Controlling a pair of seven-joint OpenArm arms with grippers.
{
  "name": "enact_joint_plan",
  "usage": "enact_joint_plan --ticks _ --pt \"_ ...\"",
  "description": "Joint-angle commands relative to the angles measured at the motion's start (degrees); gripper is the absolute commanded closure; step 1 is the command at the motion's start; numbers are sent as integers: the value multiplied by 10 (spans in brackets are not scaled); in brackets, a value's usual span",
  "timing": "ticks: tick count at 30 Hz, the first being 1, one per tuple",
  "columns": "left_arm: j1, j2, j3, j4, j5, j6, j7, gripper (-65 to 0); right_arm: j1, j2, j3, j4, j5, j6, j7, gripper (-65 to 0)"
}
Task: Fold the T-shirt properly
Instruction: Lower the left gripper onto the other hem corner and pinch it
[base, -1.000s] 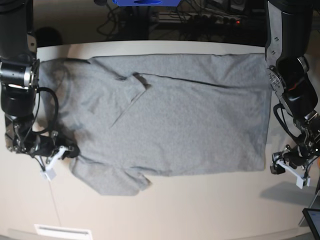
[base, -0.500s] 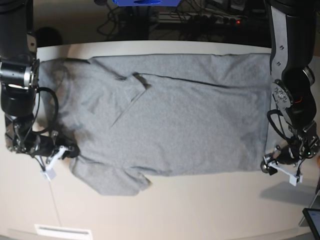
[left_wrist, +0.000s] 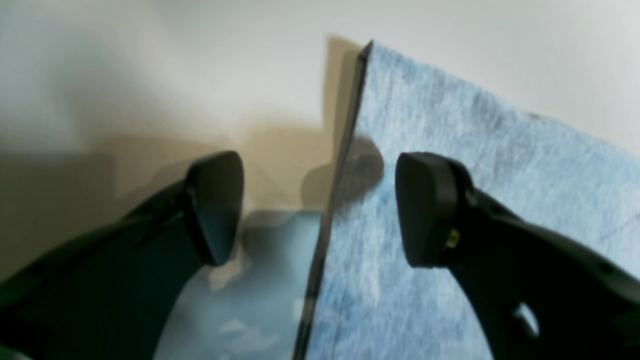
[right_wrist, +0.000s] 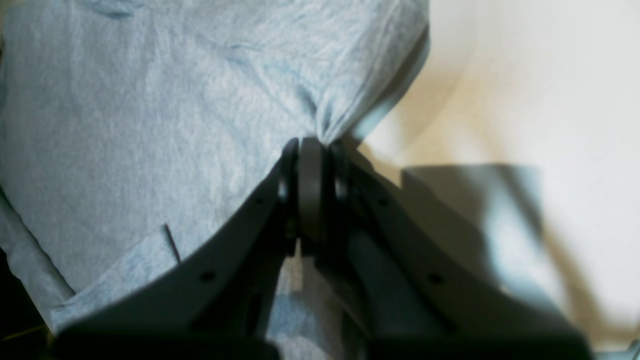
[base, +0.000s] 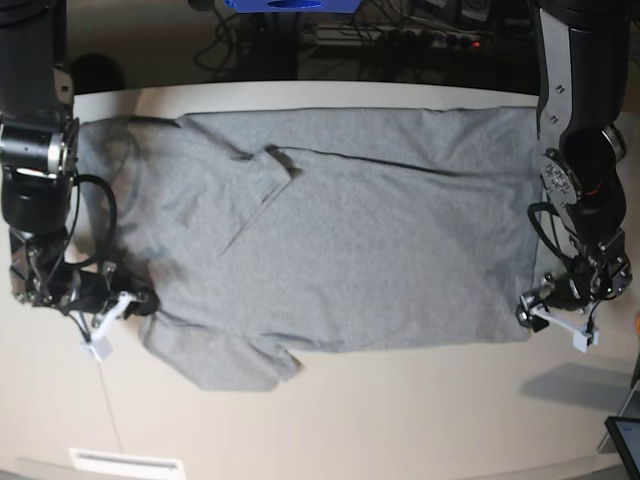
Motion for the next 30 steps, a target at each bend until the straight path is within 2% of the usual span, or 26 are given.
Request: enact_joint_plan --ticks 1,6,16,22,26,30 --pt "-8 0 -1 3 -2 -1 0 -467 8 6 -2 2 -17 -4 -16 -9" --pt "10 3 -1 3 -2 -3 -4 -467 8 6 -2 2 -17 -4 -16 -9" --pt "17 39 4 4 -2 -5 -3 -467 8 6 -2 2 -17 -4 -16 -9" --pt "17 55 5 4 -2 -6 -2 -465 8 17 -2 2 -17 -4 -15 -9" --pt "18 60 6 4 1 -44 -2 -464 8 18 -2 2 -17 -4 -16 -9" --pt "18 61 6 4 4 -45 -2 -462 8 18 -2 2 -17 -4 -16 -9"
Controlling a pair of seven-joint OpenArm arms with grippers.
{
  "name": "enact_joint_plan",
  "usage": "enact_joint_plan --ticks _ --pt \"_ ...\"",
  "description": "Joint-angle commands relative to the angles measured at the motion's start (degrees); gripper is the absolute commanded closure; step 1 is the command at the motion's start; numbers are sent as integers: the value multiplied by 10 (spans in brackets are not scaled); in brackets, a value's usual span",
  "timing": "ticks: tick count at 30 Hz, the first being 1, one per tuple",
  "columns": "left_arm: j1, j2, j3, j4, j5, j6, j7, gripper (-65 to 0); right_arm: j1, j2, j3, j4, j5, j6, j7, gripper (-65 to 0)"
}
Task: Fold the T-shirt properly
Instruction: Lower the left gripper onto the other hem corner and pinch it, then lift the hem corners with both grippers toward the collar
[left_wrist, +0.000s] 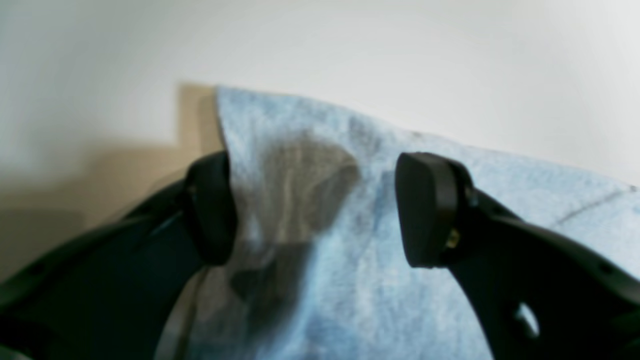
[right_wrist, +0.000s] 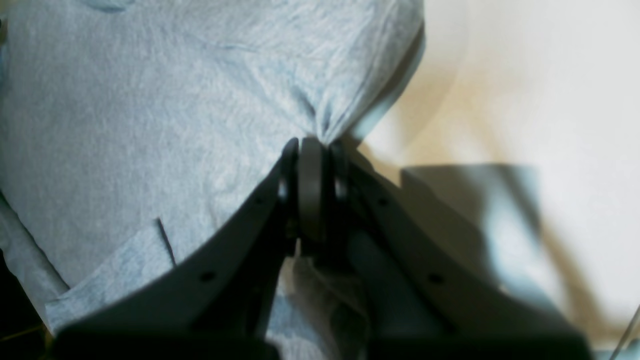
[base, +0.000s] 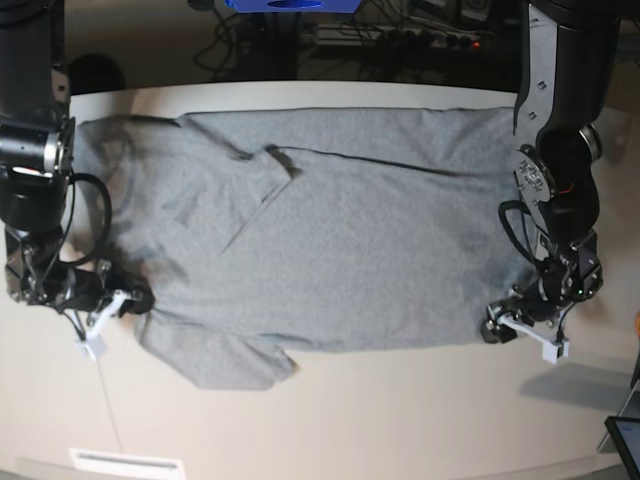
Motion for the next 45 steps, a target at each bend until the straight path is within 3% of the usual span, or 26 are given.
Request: enact_joint_plan --ticks 1,12,15,19,27,31,36,40,45 --pt "4 3 3 -5 15 -2 51 -462 10 8 -2 2 -17 -6 -15 -9" --pt "16 -3 3 7 16 -2 46 -129 9 6 -2 2 -17 -6 -15 -9" --pt "30 -4 3 36 17 -1 46 -10 3 5 -2 2 -17 -6 -15 -9" --pt "37 -6 4 60 19 -1 46 0 2 5 -2 2 -17 -6 -14 -9" --pt "36 12 4 106 96 -5 51 0 -9 3 -2 65 -17 -6 -13 -9" --pt "38 14 5 111 98 -7 51 0 -25 6 -2 107 -17 -8 -13 -9" --pt "57 15 73 123 91 -20 51 0 -44 7 -2 138 -17 -8 -13 -9" --pt "91 19 79 171 90 -21 51 0 -65 7 -2 185 -17 -8 -13 -9" --pt "131 24 79 279 90 -22 111 0 -78 7 -2 223 -17 -7 -12 -9"
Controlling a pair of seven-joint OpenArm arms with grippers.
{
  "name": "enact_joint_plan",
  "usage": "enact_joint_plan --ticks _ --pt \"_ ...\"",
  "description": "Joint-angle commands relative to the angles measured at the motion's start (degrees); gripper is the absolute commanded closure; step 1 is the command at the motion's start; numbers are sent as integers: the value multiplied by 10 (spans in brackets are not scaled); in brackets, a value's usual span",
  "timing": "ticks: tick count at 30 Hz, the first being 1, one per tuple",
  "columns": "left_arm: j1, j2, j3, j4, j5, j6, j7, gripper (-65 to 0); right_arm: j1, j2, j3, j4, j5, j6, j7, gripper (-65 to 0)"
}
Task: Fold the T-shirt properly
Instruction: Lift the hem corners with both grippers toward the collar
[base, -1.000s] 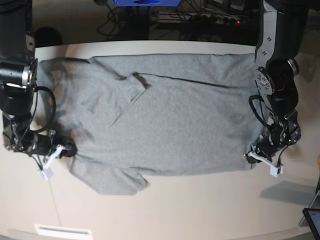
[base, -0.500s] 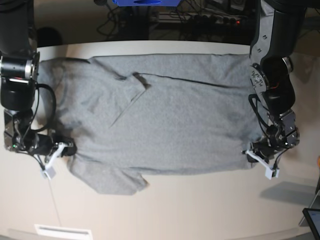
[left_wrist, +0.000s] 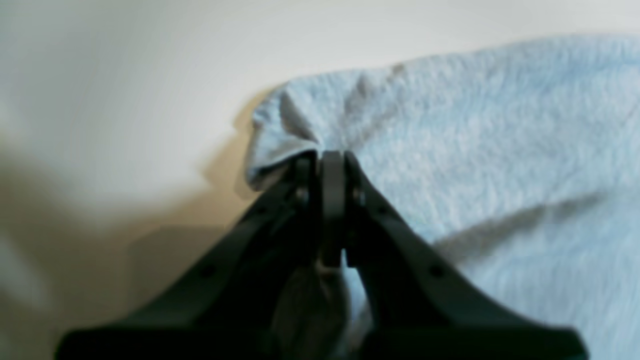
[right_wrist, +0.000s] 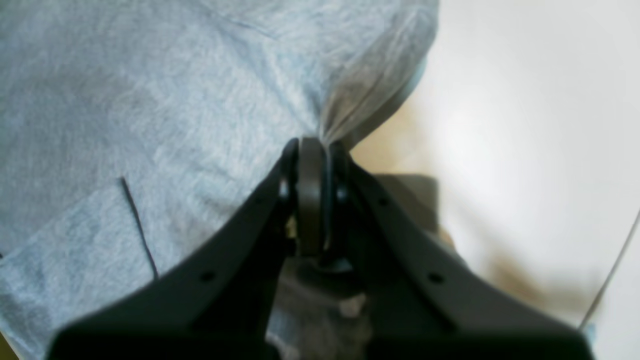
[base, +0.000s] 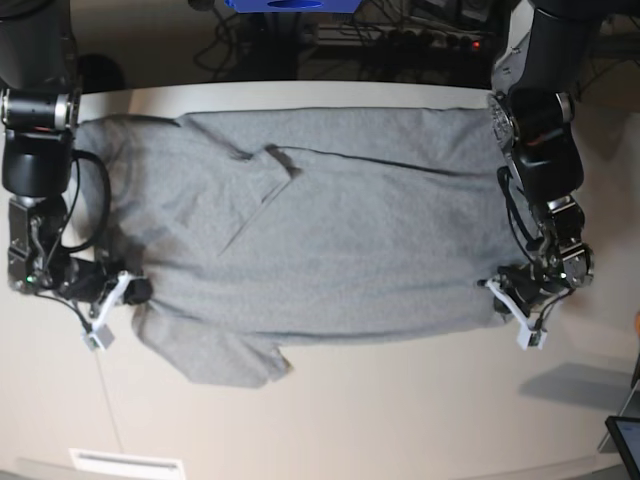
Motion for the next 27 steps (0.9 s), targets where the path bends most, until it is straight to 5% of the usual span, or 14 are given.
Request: enact_joint_plan --ticks 1,7,27 --pt "7 -5 1 27 12 -3 28 0 18 8 2 14 8 3 10 -9" --pt "42 -4 5 157 12 -3 79 0 18 8 2 15 8 4 10 -7" --pt "44 -4 7 247 12 -3 117 0 -10 10 2 117 9 10 8 -7"
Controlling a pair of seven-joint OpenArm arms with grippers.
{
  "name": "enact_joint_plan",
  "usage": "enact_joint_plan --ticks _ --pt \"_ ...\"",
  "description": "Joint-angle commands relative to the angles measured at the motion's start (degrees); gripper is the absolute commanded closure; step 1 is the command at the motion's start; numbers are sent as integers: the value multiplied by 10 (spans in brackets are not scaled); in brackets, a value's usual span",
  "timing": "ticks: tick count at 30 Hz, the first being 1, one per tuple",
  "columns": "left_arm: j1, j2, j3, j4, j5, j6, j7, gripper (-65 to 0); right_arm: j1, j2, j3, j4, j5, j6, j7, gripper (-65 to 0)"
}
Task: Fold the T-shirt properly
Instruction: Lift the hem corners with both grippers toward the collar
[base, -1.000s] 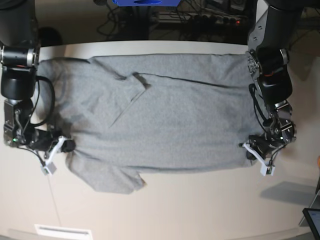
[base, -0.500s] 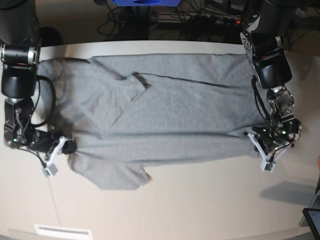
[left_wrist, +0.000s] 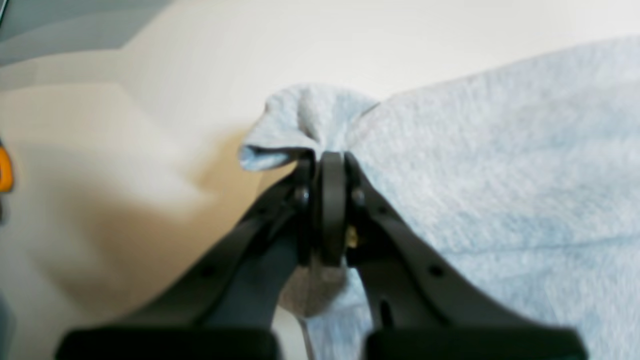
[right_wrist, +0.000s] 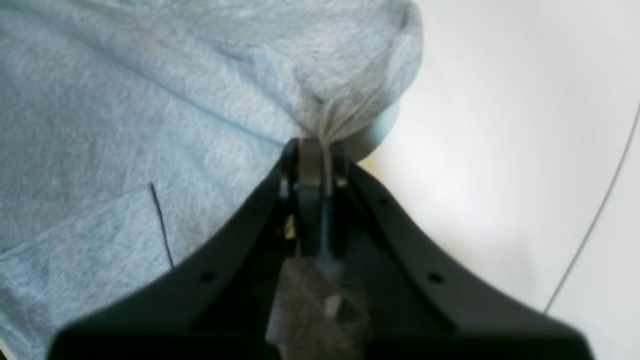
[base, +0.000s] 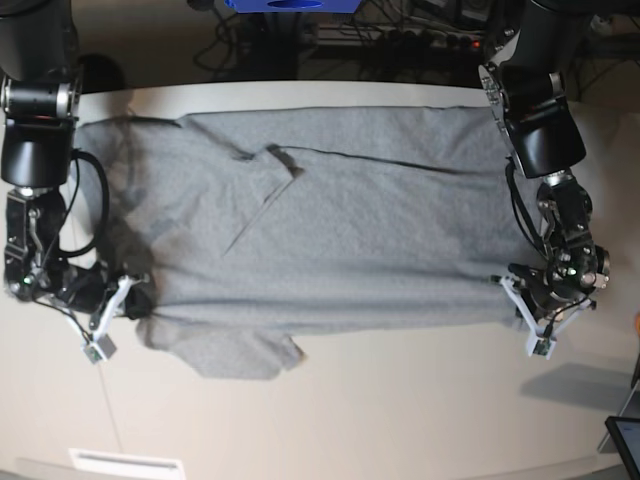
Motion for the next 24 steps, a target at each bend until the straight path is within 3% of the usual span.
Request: enact_joint_plan --ticks 1,8,24 --pt "-14 -11 -1 24 -1 5 -6 0 18 9 2 10 8 4 9 -7" --pt "3 -12 23 74 0 -33 21 0 18 9 3 11 8 4 -6 -7" --pt "43 -14 23 139 1 -34 42 0 -39 9 5 94 10 4 -7 -7"
